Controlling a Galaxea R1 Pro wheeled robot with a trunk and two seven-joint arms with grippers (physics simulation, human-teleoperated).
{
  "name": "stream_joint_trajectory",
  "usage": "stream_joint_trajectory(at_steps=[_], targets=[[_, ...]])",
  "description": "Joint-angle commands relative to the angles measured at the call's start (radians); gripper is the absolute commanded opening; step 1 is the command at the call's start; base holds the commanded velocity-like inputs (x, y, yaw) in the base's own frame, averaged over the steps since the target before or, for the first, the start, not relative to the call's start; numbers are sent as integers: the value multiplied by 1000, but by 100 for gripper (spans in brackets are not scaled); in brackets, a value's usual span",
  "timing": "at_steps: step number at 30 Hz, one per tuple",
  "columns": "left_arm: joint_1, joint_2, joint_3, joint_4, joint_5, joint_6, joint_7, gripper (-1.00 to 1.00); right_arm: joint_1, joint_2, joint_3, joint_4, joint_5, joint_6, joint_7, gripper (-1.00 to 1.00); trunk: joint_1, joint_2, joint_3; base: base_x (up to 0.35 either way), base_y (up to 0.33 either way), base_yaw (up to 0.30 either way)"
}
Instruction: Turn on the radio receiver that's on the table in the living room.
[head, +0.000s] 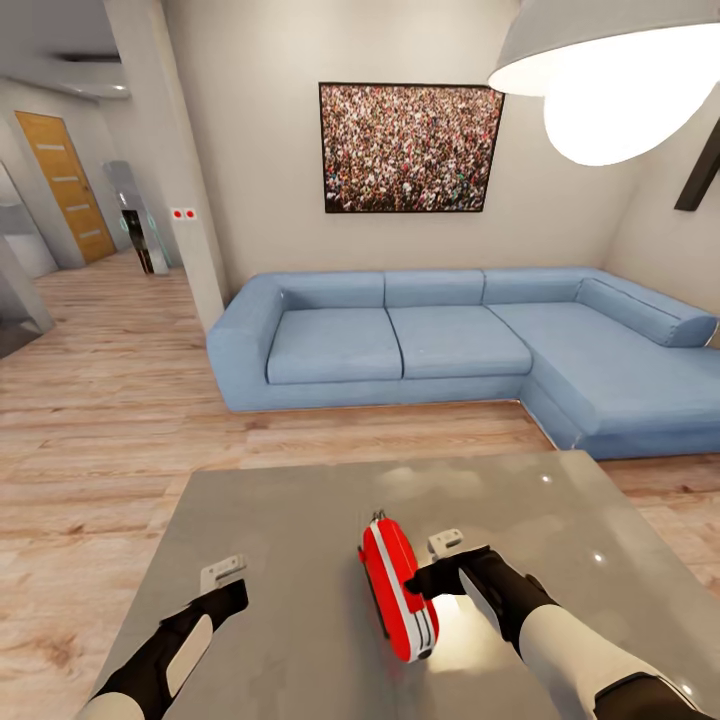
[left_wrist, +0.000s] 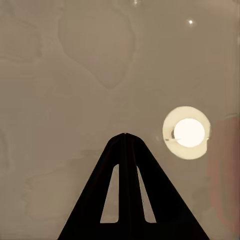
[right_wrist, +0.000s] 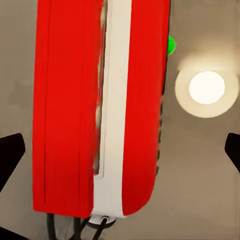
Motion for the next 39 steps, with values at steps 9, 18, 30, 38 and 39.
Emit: stream_joint_trajectory(at_steps=[9,18,30,38,39], targets=[[0,0,-1,0,0,1,1,-100,0,0,0,0,0,0,0,100,-35,63,28,0,0,0],[0,2,-2,0,0,1,1,-100,0,0,0,0,1,-2,0,100,-69,126,56,-15,-12,0],[0,2,-2,0,-2,1,2,-100,0,0,0,0,3,-2,-2,100,-115,210,94,-222,-187,0],[0,2,-2,0,-2,1,2,-100,0,0,1,0,3,-2,-2,100,-146,266,119,-240,-204,0],[0,2,-2,0,-2,1,2,-100,0,0,1,0,3,-2,-2,100,-150,273,122,-166,-150,0]])
